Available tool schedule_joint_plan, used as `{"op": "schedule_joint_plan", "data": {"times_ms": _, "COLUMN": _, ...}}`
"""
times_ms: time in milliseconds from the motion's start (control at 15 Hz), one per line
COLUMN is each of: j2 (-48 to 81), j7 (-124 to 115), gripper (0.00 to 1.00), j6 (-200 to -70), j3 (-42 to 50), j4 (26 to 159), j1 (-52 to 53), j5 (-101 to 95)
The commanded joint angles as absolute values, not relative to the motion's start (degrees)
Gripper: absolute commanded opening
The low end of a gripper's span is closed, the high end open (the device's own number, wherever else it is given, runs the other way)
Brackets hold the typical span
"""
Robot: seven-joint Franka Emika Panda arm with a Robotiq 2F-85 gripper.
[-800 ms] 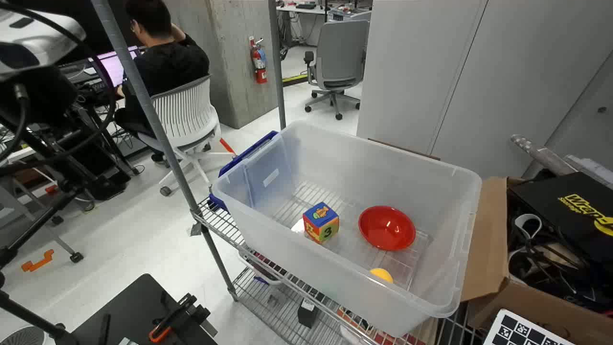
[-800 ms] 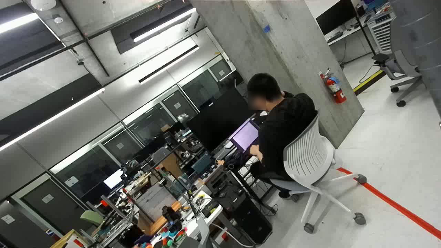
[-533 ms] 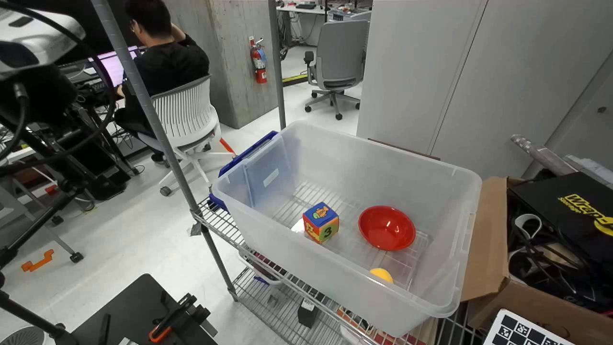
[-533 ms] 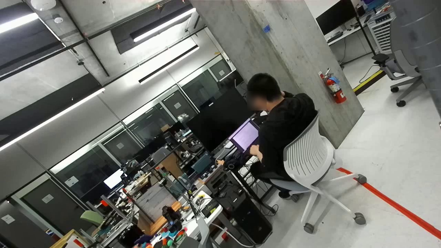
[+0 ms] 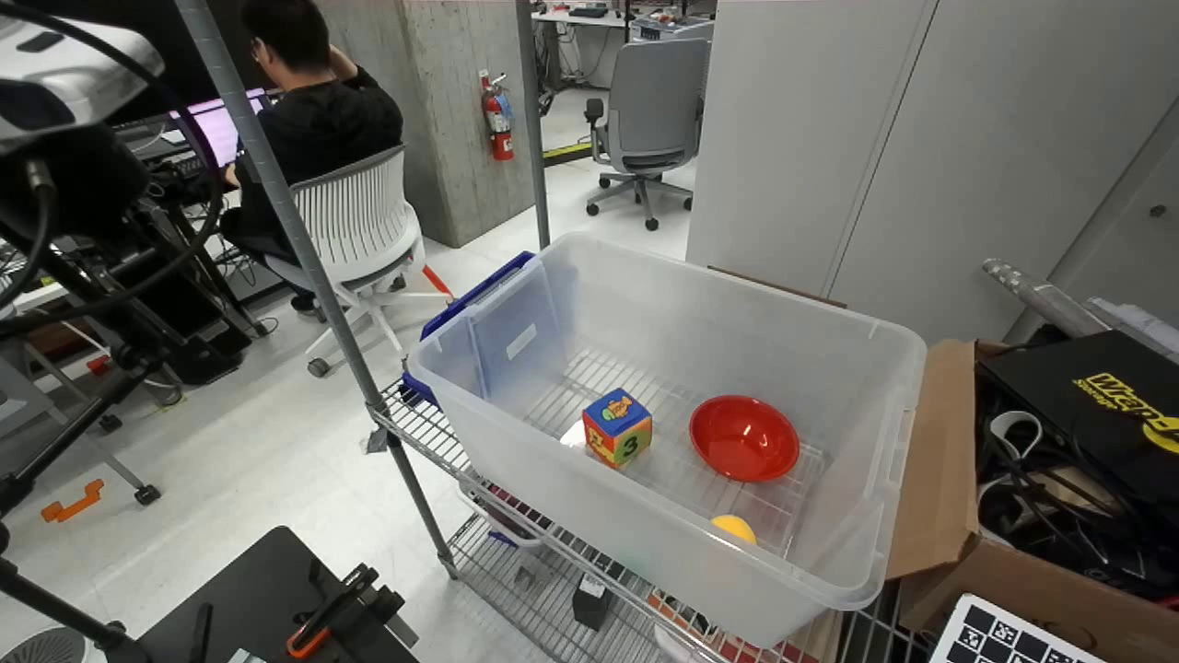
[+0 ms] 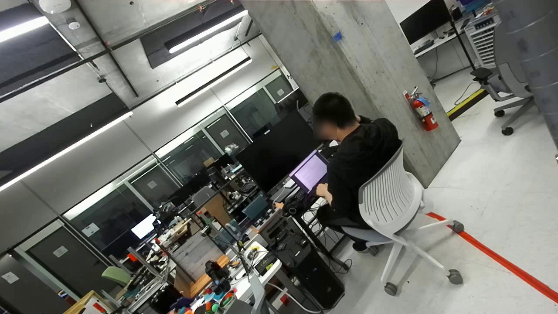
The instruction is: Move the rubix cube to the left
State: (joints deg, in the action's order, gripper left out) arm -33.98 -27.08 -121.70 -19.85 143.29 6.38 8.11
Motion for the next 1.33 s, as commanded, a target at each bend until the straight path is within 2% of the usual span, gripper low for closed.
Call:
{"op": "schedule_joint_plan", "data": {"times_ms": 0, "j2": -33.23, "j7": -27.69, "gripper": 1.00, "j6": -123.69, "j3": -19.22, "j4": 143.33, "j1": 6.55, "j5": 7.40}}
{"op": "schedule_joint_plan", "data": {"times_ms": 400, "j2": -23.88, "j7": -32.16, "gripper": 1.00, "j6": -141.89, "j3": -19.41, "j4": 139.99, "j1": -3.18, "j5": -3.24}}
{"op": "schedule_joint_plan", "data": {"times_ms": 800, "j2": -8.38, "j7": -43.53, "gripper": 1.00, "j6": -157.84, "j3": -19.26, "j4": 130.65, "j1": -13.59, "j5": -17.58}}
{"op": "schedule_joint_plan", "data": {"times_ms": 1000, "j2": 1.85, "j7": -54.74, "gripper": 1.00, "j6": -159.61, "j3": -21.14, "j4": 122.42, "j1": -18.58, "j5": -27.34}}
{"op": "schedule_joint_plan", "data": {"times_ms": 1267, "j2": 16.20, "j7": -65.26, "gripper": 1.00, "j6": -158.13, "j3": -18.12, "j4": 111.29, "j1": -16.78, "j5": -34.86}}
